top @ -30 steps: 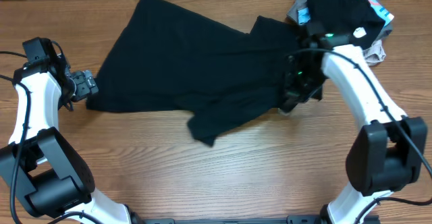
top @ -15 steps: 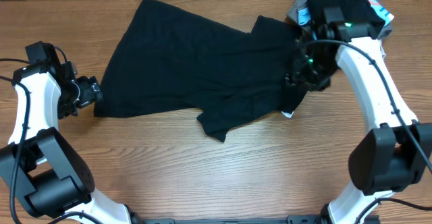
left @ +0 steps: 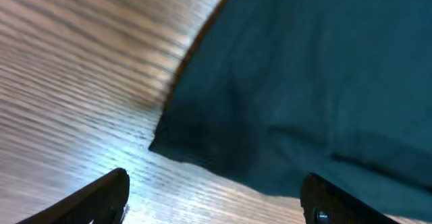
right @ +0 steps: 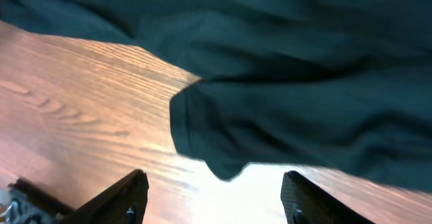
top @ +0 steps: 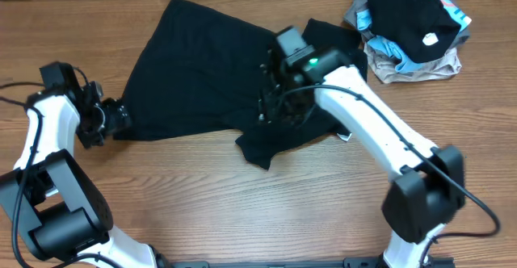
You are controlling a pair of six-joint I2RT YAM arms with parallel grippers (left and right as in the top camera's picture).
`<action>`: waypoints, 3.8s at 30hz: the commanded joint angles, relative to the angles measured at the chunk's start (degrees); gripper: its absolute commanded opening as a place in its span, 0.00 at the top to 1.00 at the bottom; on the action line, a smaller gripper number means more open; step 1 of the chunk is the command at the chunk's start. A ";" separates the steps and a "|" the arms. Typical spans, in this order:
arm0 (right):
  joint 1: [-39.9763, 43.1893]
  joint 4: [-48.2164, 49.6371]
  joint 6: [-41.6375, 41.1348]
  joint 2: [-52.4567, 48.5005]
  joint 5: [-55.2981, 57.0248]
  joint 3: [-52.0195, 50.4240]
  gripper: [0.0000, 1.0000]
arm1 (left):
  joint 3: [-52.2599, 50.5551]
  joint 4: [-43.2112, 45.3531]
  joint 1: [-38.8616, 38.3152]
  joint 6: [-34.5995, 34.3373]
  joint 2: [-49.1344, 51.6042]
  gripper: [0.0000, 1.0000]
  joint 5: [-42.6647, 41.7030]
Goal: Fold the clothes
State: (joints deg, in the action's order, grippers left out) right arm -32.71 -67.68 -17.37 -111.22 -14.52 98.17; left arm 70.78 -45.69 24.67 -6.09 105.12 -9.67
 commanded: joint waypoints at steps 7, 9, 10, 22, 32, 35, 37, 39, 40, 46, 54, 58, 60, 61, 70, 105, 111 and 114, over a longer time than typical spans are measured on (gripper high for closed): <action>-7.82 4.37 -6.73 -9.73 2.84 -0.63 0.32 | -8.22 12.09 0.92 -3.85 -0.61 0.14 -0.87; -8.63 5.22 -6.95 -11.06 2.91 -0.63 0.32 | -8.22 13.70 0.92 -3.85 -0.61 0.12 -0.87; -8.96 5.49 -7.21 -11.47 2.93 -0.63 0.32 | -8.22 14.49 0.92 -3.85 -0.61 0.12 -0.87; -10.99 5.70 -10.21 -15.21 3.61 -0.63 0.73 | -9.22 21.00 0.79 -4.28 0.48 0.11 -0.90; -7.65 -1.40 -12.52 -12.00 6.03 4.11 0.96 | -9.25 20.61 0.79 -4.22 1.51 0.16 -0.87; -6.38 -6.45 -12.70 -7.82 7.28 6.34 0.96 | -9.25 19.54 0.79 -4.20 1.51 0.17 -0.66; -5.62 -9.01 -12.92 -4.42 7.43 6.60 0.96 | -9.25 19.02 0.79 -4.07 1.51 0.17 -0.66; -4.79 -11.37 -13.35 -1.16 7.48 6.58 0.96 | -9.25 18.64 0.79 -3.19 1.51 0.17 -0.66; -4.28 -12.74 -13.92 0.57 7.78 6.58 0.96 | -9.25 18.47 0.79 -2.86 1.51 0.17 -0.66; -1.70 -20.44 -16.70 6.88 11.32 6.58 0.96 | -9.25 18.88 0.79 -1.60 1.55 0.16 -0.70; 0.31 -26.25 -22.49 10.14 16.41 6.58 0.96 | -9.27 20.52 0.02 -1.62 3.91 0.18 -2.08; 1.40 -25.66 -25.53 13.09 16.63 6.58 0.96 | -9.25 19.76 -1.88 -1.64 6.54 0.21 -3.96; 2.29 -25.27 -26.43 15.26 17.00 6.58 0.96 | -9.25 18.40 -2.78 -1.66 7.67 0.22 -4.74; 2.97 -25.14 -26.58 16.59 17.09 6.58 0.96 | -9.25 17.40 -3.04 -1.66 8.02 0.23 -5.46; 9.86 -25.44 -27.85 23.37 17.46 6.58 0.96 | -9.25 10.49 -3.17 -0.90 8.13 0.42 -6.27; 10.08 -21.35 -25.90 23.45 19.04 6.10 0.96 | -9.77 2.01 -11.85 8.66 5.27 0.96 -5.16; 10.78 -20.87 -25.46 27.19 20.06 6.21 0.96 | -3.30 -0.35 -9.14 6.45 -6.71 0.96 -11.15; 11.26 -21.59 -24.59 29.00 20.02 6.21 0.96 | 0.96 -2.60 -8.13 6.47 -13.92 0.96 -10.84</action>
State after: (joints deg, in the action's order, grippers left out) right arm -22.31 -88.84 -43.18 -86.54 4.01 104.03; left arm 65.36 -47.48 15.27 1.65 101.62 -19.00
